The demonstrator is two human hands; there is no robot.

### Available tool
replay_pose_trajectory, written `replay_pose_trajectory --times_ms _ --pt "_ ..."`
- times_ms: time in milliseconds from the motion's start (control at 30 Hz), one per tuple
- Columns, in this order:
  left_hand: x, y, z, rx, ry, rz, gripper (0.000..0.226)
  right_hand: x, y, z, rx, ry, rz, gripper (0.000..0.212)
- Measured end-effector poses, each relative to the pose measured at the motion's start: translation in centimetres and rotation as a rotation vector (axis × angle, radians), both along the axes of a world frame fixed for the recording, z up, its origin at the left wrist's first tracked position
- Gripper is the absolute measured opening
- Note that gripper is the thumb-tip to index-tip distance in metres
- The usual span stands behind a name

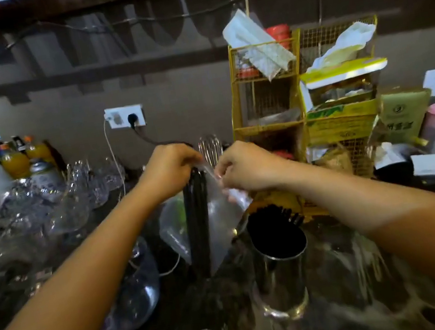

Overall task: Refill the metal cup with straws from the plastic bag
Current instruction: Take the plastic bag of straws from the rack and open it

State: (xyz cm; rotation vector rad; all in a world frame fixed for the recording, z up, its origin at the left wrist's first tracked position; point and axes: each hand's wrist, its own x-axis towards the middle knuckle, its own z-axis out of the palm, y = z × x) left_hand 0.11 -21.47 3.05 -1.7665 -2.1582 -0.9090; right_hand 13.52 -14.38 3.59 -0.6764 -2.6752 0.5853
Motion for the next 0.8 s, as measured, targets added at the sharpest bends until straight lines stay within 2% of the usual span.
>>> replay_pose_trajectory --times_ms 200,400,567,667,733,800 --pt "0.3 -2.1 -7.2 -0.111 -0.237 0.014 0.022 -0.3 -1.6 -7.3 -0.523 -0.110 0.005 0.025" --pt "1.4 -3.1 -12.0 -0.160 -0.312 0.003 0.018 0.6 -3.1 -11.2 -0.852 -0.147 0.040 0.027" --pt "2.7 -3.6 -14.3 -0.122 -0.404 0.024 0.028 1.1 -4.4 -12.9 -0.941 -0.145 0.066 0.029" --pt "3.1 -3.7 -14.9 -0.059 -0.415 0.078 0.023 1.1 -4.6 -13.3 -0.967 -0.100 0.050 0.028" --pt "3.0 -4.0 -15.1 -0.014 -0.441 0.093 0.031 1.0 -4.5 -13.4 -0.966 -0.065 0.039 0.027" --pt "3.0 -4.5 -15.1 0.032 -0.487 0.108 0.024 1.0 -4.4 -13.5 -0.962 -0.041 0.030 0.027"
